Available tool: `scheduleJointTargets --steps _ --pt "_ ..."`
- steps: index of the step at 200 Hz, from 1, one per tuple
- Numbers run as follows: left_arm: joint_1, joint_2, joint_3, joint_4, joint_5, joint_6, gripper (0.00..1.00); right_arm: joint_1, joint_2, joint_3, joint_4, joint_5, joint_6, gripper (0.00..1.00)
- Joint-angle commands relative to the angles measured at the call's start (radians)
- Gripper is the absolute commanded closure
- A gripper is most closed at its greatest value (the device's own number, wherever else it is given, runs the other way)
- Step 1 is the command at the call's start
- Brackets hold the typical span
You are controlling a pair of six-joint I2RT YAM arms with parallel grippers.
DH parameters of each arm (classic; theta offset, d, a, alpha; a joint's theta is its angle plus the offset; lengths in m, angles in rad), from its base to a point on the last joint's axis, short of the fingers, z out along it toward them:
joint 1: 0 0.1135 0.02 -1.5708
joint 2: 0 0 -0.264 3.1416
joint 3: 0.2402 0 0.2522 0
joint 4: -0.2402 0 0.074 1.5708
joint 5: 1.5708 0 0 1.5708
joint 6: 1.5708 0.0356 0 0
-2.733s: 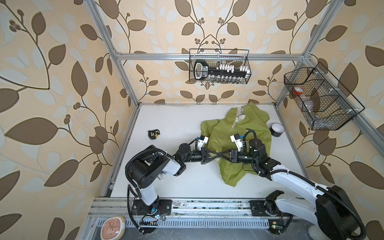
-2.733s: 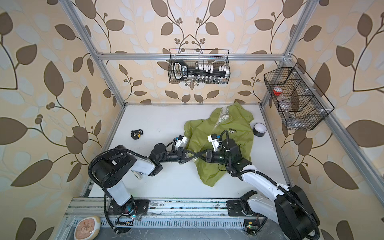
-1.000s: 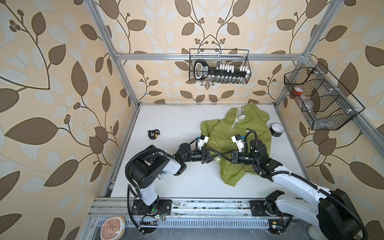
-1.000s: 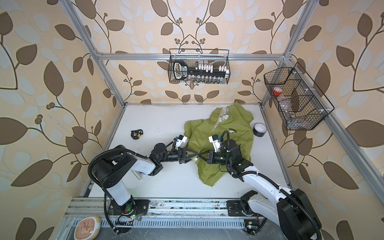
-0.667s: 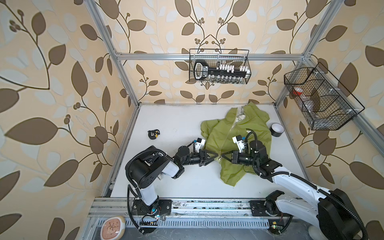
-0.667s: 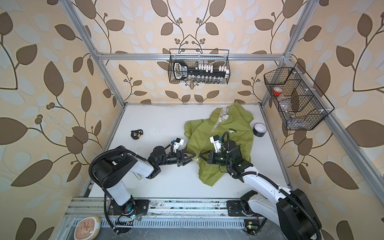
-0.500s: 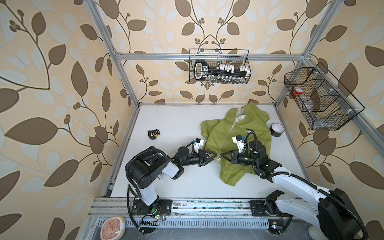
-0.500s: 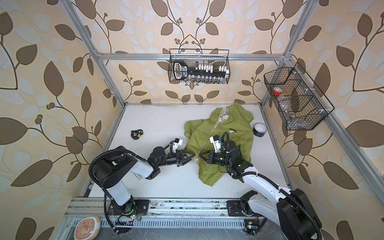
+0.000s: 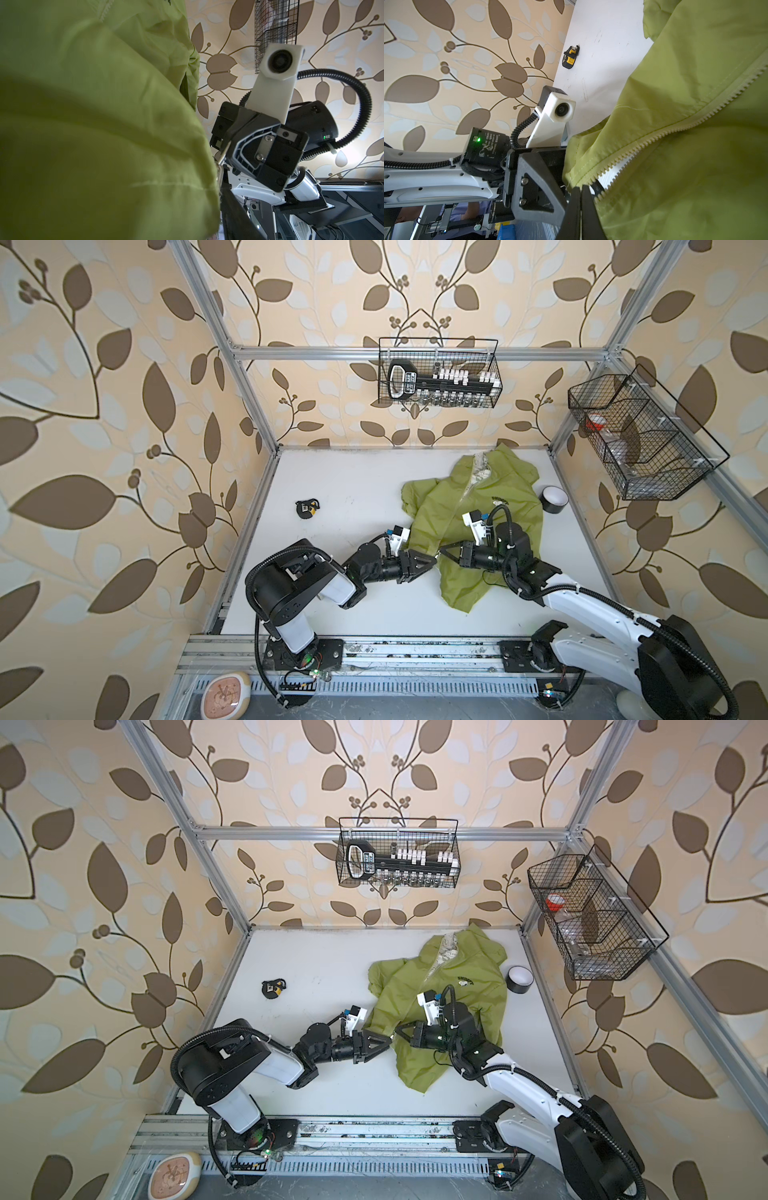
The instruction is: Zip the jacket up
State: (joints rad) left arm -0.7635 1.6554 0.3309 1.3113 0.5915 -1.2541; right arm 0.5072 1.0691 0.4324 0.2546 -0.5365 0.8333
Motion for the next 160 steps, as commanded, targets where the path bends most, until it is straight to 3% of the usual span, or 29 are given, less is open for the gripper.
scheduleJointTargets --steps 1,54,85,131,150,160 --pt "-0.019 -0.066 0.007 -0.010 -0.036 0.080 0.51 0.010 0.006 -0.009 0.022 0.018 0.012 1.00" --pt "-0.072 -0.187 0.084 -0.369 -0.084 0.239 0.51 0.021 0.011 -0.007 0.034 0.028 0.026 1.00" --pt "-0.073 -0.210 0.096 -0.474 -0.117 0.286 0.57 0.026 0.017 -0.007 0.040 0.027 0.031 1.00" --pt "-0.072 -0.199 0.099 -0.457 -0.120 0.278 0.76 0.029 0.015 -0.009 0.040 0.030 0.034 1.00" --pt "-0.073 -0.195 0.093 -0.428 -0.119 0.269 0.79 0.030 0.009 -0.010 0.035 0.031 0.033 1.00" --pt "-0.072 -0.195 0.091 -0.414 -0.115 0.265 0.75 0.030 0.009 -0.010 0.033 0.032 0.031 1.00"
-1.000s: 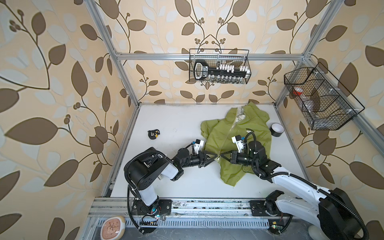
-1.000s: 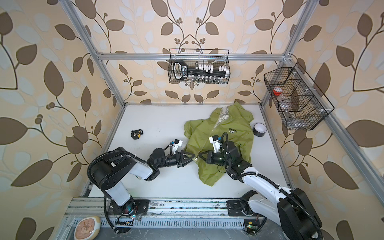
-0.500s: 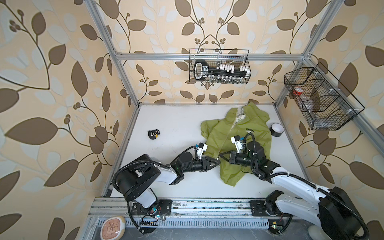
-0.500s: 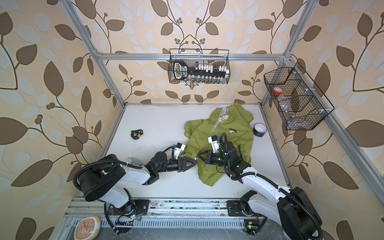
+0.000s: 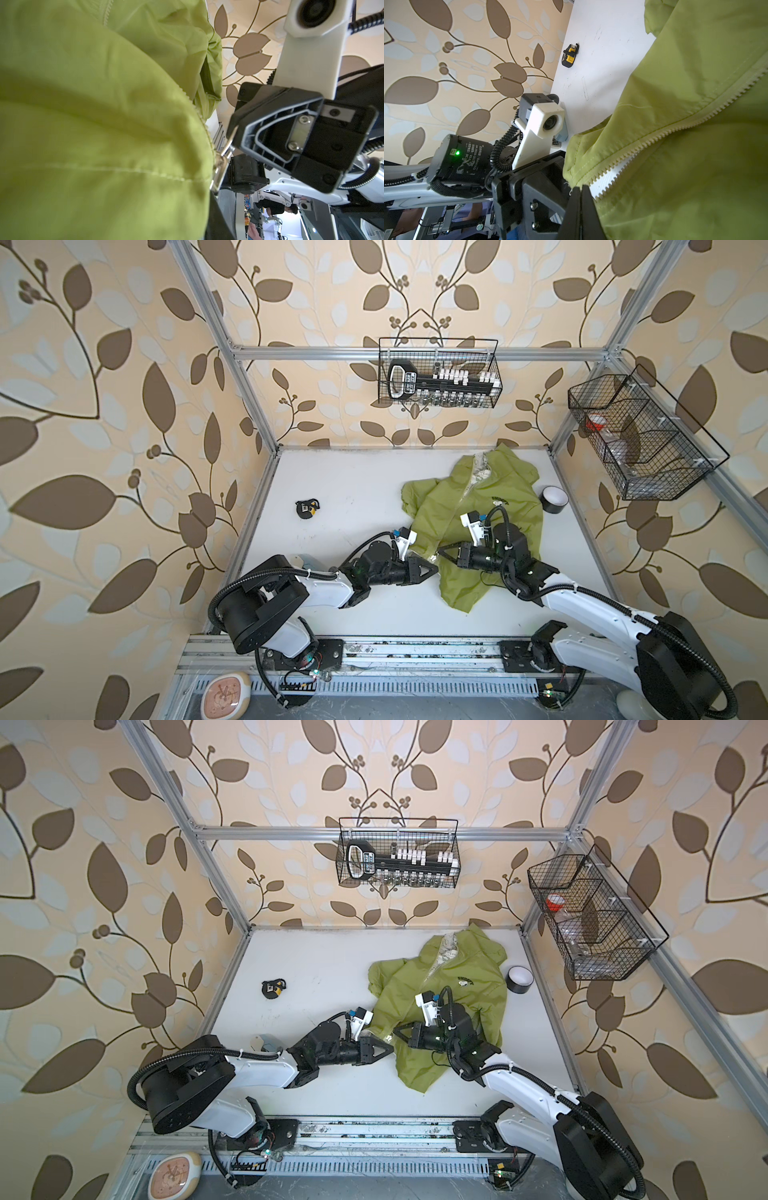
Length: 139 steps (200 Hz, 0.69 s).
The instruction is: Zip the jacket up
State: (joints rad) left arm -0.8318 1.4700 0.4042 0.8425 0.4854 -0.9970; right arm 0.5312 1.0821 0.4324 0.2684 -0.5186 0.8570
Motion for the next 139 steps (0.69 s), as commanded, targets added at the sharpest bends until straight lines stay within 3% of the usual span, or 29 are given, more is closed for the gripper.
scheduleJointTargets --steps 1,20,49,99,139 --pt "-0.004 -0.010 0.017 0.057 -0.009 0.007 0.74 0.006 -0.004 -0.011 0.019 0.014 0.008 1.00" --pt "-0.004 -0.016 0.013 0.071 -0.008 0.001 0.63 0.006 -0.004 -0.012 0.017 0.015 0.007 1.00" --pt "-0.004 -0.019 0.024 0.071 -0.009 0.004 0.61 0.008 -0.003 -0.011 0.020 0.017 0.010 1.00" --pt "-0.004 0.003 0.039 0.069 -0.013 0.009 0.66 0.009 -0.008 -0.013 0.018 0.017 0.011 1.00" --pt "-0.003 0.010 0.043 0.075 -0.014 0.008 0.78 0.009 -0.008 -0.015 0.018 0.019 0.009 1.00"
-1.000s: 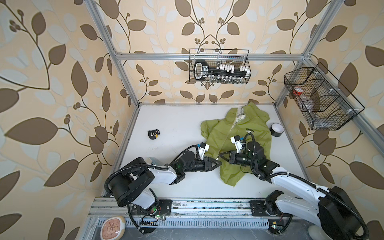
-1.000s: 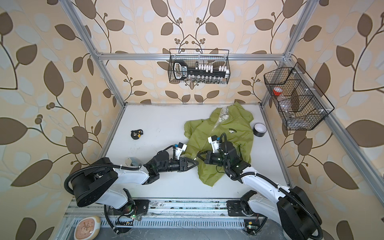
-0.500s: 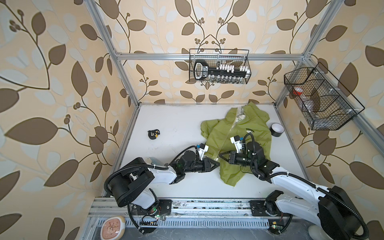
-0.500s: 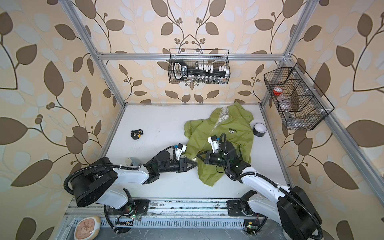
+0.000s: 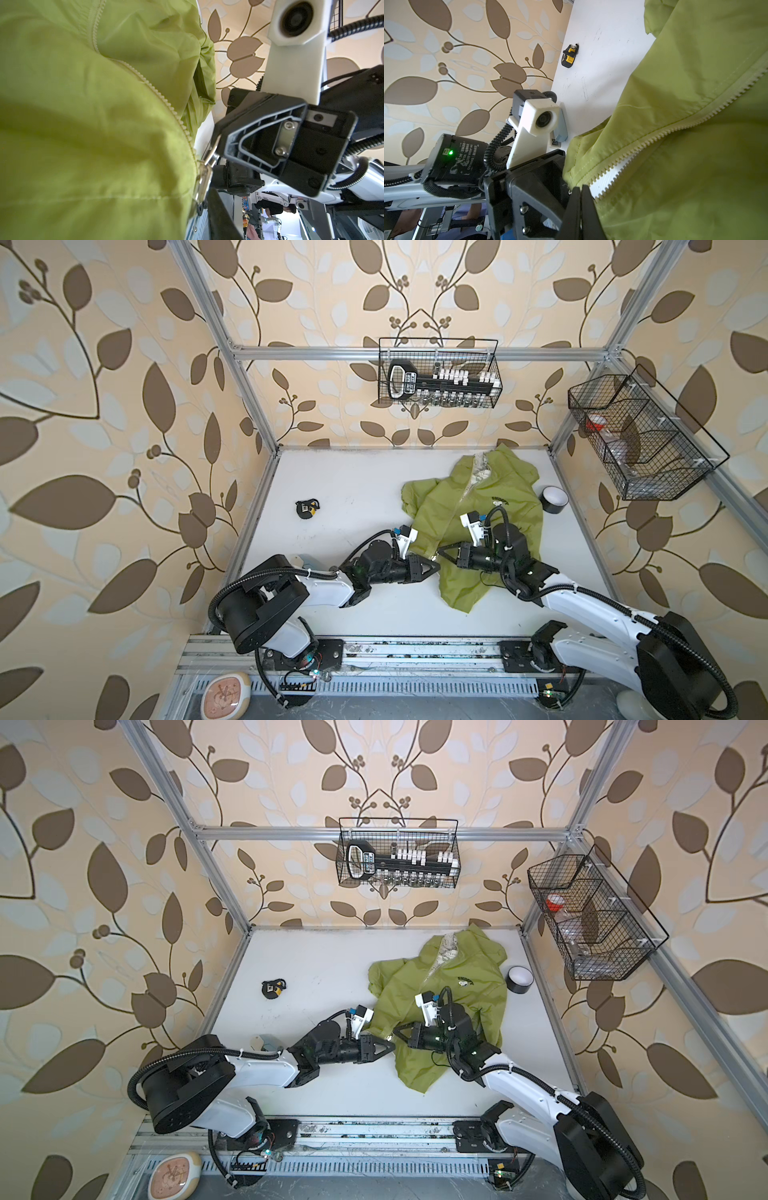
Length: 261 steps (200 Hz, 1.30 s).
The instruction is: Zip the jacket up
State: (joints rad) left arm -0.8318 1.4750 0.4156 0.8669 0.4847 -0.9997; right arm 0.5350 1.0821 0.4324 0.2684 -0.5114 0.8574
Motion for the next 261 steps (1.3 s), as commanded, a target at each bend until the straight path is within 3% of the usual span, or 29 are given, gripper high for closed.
scheduleJointTargets --steps 1,70,261 --pt "-0.003 0.005 0.031 0.051 -0.014 0.010 0.78 0.006 -0.007 -0.015 0.017 0.011 0.008 1.00" --pt "0.001 0.007 0.014 0.064 -0.018 0.000 1.00 0.006 -0.011 -0.014 0.011 0.011 0.004 1.00" --pt "0.049 -0.117 -0.019 -0.036 0.002 0.028 1.00 0.005 0.017 -0.012 0.012 0.060 -0.004 1.00"
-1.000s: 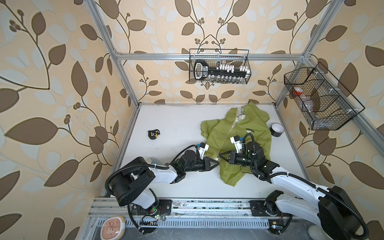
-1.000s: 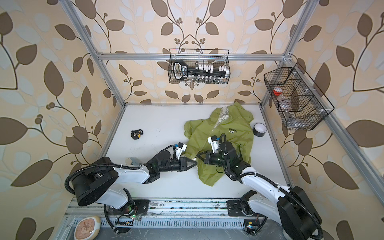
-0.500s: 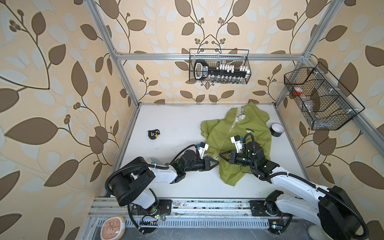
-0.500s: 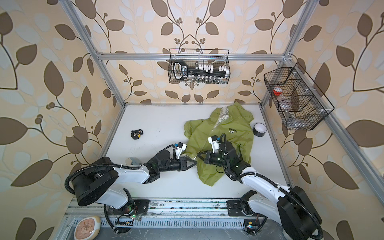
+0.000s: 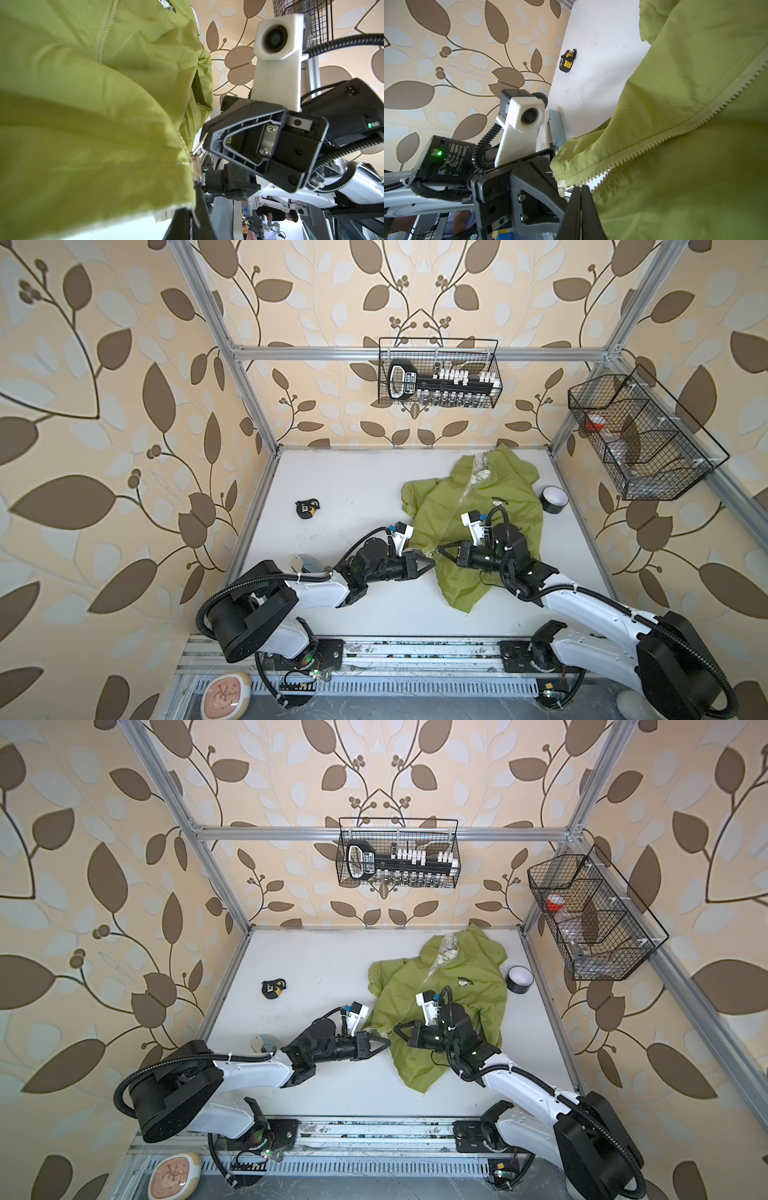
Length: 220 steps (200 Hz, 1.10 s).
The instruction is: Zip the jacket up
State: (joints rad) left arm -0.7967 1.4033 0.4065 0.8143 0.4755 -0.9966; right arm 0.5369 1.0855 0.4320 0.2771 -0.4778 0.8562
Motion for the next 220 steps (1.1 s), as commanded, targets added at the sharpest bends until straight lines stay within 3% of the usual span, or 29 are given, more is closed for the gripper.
scheduleJointTargets --steps 1,139,155,166,190,220 --pt "0.014 -0.046 -0.011 0.017 0.011 0.024 1.00 0.003 0.013 -0.012 0.004 0.027 -0.002 1.00" --pt "0.021 -0.104 -0.029 -0.034 0.017 0.035 1.00 0.011 0.036 -0.022 0.038 0.056 0.021 1.00" --pt "0.023 -0.100 -0.024 -0.053 0.007 0.032 0.63 0.018 0.030 -0.016 0.042 0.051 0.027 1.00" --pt "0.024 -0.098 -0.033 -0.040 -0.008 0.022 0.52 0.023 0.026 -0.015 0.041 0.051 0.029 1.00" --pt "0.026 -0.090 -0.043 0.003 -0.030 -0.001 0.42 0.028 0.024 -0.016 0.041 0.054 0.032 1.00" --pt "0.027 -0.042 -0.042 0.090 -0.039 -0.044 0.40 0.034 0.037 -0.016 0.055 0.053 0.037 1.00"
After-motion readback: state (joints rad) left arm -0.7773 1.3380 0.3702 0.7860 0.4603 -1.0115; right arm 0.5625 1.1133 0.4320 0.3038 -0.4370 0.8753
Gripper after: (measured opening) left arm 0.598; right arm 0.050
